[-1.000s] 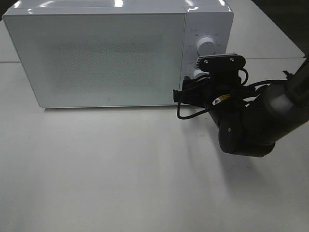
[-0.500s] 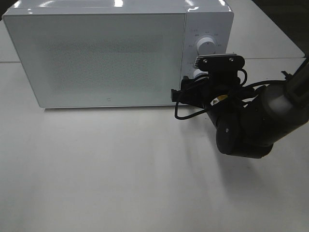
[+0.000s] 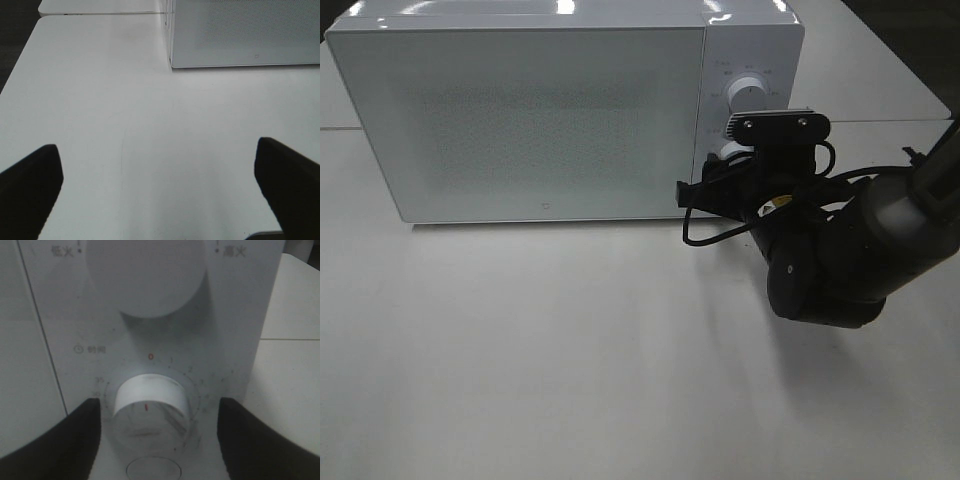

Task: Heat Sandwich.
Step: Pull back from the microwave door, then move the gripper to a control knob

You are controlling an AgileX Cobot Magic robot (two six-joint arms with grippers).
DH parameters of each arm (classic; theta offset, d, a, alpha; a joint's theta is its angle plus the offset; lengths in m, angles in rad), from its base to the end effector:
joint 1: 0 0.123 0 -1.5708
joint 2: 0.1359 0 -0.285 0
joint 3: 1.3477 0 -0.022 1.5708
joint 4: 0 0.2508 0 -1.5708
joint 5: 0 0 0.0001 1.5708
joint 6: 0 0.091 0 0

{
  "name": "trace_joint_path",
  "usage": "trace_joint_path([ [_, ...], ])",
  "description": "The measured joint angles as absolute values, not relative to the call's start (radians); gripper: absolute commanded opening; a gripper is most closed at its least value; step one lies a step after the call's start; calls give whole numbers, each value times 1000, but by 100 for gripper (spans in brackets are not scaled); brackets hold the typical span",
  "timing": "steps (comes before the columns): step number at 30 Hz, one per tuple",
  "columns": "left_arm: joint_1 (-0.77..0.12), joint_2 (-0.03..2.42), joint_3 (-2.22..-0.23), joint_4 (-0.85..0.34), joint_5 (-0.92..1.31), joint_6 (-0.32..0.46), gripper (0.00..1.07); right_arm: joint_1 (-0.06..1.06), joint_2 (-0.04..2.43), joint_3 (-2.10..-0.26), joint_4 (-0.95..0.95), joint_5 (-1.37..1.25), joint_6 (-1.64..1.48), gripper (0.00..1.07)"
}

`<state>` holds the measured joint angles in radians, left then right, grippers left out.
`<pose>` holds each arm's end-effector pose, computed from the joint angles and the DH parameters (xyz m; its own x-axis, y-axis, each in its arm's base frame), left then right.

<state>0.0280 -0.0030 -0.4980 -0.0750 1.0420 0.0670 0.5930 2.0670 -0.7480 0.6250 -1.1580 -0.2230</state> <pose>-0.0043 -0.0060 0.2784 -0.4360 0.0168 -0.8998 0.0429 0.9991 -0.0021 0.3162 0.1543 0.1117 -0.1307 -0.0283 -0.9910 -0.0251 0.9994 -0.0252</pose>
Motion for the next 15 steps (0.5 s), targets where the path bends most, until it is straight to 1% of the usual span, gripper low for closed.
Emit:
trace_joint_path([
  [2, 28, -3, -498, -75, 1042, 67, 103, 593, 2067, -748, 625, -1165, -223, 43],
  [3, 28, -3, -498, -75, 1042, 67, 103, 593, 2067, -748, 625, -1165, -223, 43],
  [4, 28, -3, -498, -75, 1042, 67, 103, 593, 2067, -748, 618, -1166, -223, 31],
  [6, 28, -3, -498, -75, 1042, 67, 103, 596, 2067, -748, 617, -1166, -223, 23],
  [7, 28, -3, -498, -75, 1042, 67, 103, 596, 2067, -748, 617, -1166, -223, 23],
  [9, 28, -3, -498, -75, 1042, 67, 103, 596, 2067, -748, 617, -1166, -223, 18],
  [15, 28, -3, -498, -75, 1042, 67, 103, 597, 2067, -748, 617, -1166, -223, 20],
])
